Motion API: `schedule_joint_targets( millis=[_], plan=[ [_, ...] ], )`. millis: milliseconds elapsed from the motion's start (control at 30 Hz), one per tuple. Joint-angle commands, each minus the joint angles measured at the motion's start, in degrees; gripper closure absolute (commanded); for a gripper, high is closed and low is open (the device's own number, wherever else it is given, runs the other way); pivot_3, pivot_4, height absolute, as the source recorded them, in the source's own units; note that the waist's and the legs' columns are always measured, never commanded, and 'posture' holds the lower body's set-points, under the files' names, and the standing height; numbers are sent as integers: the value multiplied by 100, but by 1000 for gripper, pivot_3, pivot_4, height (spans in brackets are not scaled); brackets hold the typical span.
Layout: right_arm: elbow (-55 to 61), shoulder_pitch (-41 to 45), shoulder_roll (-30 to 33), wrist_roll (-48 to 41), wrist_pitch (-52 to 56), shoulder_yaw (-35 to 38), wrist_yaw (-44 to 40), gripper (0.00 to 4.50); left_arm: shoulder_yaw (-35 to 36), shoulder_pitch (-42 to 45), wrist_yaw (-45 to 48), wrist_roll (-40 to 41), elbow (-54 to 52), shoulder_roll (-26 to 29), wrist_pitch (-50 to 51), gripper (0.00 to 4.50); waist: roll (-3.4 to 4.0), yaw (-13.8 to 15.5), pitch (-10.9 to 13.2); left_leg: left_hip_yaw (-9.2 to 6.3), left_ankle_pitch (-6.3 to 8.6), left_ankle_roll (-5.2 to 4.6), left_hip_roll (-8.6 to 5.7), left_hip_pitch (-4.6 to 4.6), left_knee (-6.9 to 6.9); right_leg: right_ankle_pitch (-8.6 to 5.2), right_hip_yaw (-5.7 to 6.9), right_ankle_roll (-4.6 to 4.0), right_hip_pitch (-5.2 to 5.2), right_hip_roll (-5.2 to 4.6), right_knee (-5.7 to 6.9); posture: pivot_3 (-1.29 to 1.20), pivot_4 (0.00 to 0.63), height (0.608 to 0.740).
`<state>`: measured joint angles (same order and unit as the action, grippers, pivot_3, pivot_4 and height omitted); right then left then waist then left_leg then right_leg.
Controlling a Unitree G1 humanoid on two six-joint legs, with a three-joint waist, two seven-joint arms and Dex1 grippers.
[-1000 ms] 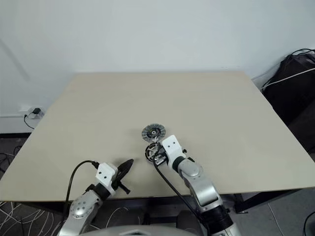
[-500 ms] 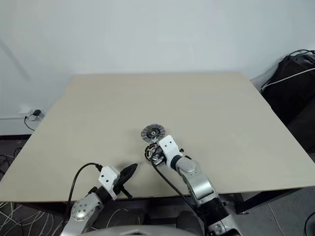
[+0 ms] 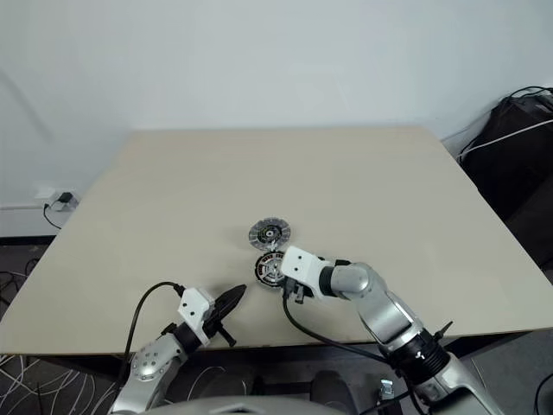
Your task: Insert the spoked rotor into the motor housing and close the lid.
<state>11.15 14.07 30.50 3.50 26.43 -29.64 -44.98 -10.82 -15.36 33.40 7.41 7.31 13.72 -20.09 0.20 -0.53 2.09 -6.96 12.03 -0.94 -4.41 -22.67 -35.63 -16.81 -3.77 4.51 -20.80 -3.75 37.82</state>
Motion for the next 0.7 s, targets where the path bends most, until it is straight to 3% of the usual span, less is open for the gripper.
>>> schedule_joint_targets(
  millis=[33,233,700],
  plan=[
    [83,319,197,239,-204,-199,-391,1947,-55,24,-18,17,-235,-65,15,4500,-1,5,0,0,0,0,0,0,0,4,0,8,0,0,0,0,0,740],
    [-275,674,302,636,-509,-543,-778,1947,-129,-59,-136,-1,-469,-121,168,4500,-5,19,2,-1,0,0,0,1,-5,4,2,8,3,-1,0,0,0,740],
    [-1316,1212,-169,1040,-955,-771,-1079,1947,-188,-215,-342,-35,-780,-179,357,4500,-6,35,2,-1,0,0,0,2,-7,20,2,-1,3,3,2,0,0,740]
  ],
)
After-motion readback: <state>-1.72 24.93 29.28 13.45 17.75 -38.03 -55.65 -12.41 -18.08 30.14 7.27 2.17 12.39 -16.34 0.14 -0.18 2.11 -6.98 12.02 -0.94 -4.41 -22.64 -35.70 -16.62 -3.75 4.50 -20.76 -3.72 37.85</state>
